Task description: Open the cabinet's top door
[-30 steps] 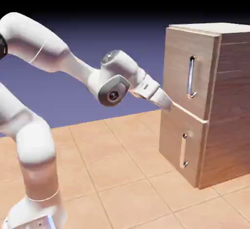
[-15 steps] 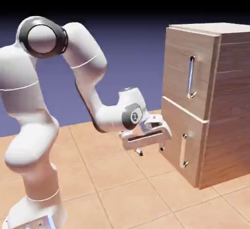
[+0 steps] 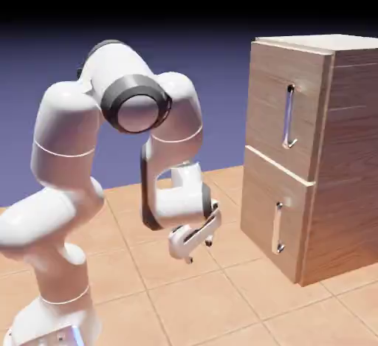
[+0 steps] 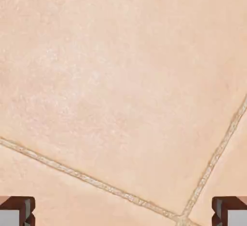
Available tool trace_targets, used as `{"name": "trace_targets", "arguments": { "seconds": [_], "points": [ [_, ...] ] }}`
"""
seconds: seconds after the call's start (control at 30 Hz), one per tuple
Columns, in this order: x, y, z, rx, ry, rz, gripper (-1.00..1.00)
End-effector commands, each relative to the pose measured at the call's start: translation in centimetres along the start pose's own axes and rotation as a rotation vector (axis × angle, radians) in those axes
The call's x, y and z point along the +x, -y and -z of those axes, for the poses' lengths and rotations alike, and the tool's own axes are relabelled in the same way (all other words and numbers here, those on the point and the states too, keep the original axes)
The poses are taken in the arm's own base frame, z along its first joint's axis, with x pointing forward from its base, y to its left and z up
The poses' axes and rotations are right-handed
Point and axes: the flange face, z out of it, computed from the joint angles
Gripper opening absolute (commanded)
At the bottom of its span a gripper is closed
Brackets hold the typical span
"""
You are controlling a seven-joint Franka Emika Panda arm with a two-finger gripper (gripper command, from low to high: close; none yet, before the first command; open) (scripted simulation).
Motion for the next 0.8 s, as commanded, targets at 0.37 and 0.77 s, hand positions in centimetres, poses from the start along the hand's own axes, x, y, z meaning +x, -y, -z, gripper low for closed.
{"name": "trace_targets", "arguments": {
  "seconds": [0.37, 0.77],
  "points": [
    [2.1, -3.8, 7.2, -0.402, -0.198, 0.564, 0.0],
    [-6.0, -11.3, 23.0, -1.151, 0.117, 0.817, 0.0]
  ]
}}
